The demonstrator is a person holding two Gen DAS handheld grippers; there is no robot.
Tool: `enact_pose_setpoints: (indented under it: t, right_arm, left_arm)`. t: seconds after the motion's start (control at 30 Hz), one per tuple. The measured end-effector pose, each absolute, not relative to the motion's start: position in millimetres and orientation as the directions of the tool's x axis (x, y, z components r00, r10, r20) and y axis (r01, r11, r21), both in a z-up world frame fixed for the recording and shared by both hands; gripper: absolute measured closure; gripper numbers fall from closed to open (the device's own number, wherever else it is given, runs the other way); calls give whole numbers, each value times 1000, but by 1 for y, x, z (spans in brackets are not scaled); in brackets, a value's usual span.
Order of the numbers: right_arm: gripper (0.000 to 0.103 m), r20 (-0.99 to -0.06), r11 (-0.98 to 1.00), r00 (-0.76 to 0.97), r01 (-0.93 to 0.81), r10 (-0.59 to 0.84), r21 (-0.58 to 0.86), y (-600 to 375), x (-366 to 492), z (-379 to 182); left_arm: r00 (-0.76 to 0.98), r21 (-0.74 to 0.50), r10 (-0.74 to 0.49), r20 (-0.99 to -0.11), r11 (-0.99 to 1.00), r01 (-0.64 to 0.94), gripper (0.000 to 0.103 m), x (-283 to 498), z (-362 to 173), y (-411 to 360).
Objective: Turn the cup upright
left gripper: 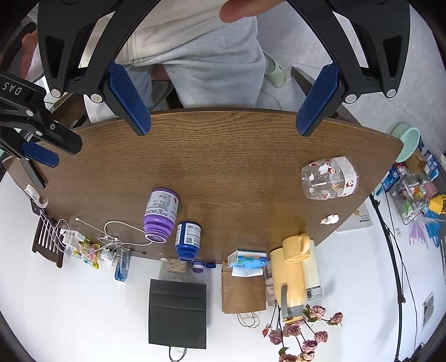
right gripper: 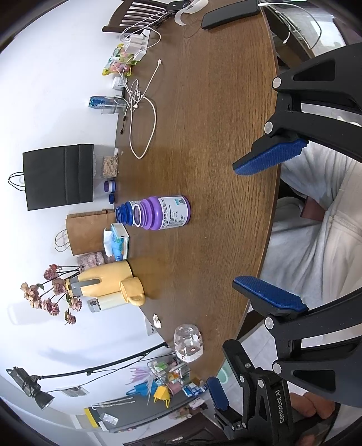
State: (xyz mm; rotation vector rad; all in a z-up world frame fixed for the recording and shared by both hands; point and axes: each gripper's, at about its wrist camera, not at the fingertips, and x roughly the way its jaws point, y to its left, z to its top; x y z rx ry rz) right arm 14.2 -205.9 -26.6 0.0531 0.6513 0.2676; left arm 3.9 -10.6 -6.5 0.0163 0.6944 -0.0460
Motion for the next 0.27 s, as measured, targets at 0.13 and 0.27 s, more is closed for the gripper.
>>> enact_pose_setpoints:
  t: [0.13,0.27]
  right_arm:
    - [24,-594,964,760,-229,263,134,-206,14,-28]
    - [24,-596,965,759,-227,261,134,-205,14,-30]
  left_arm:
    - [766,-1,-38,-641,999,48,0,4,-7,-11]
    - [765,-1,-38,-642,999,49,0,4,-6,-12]
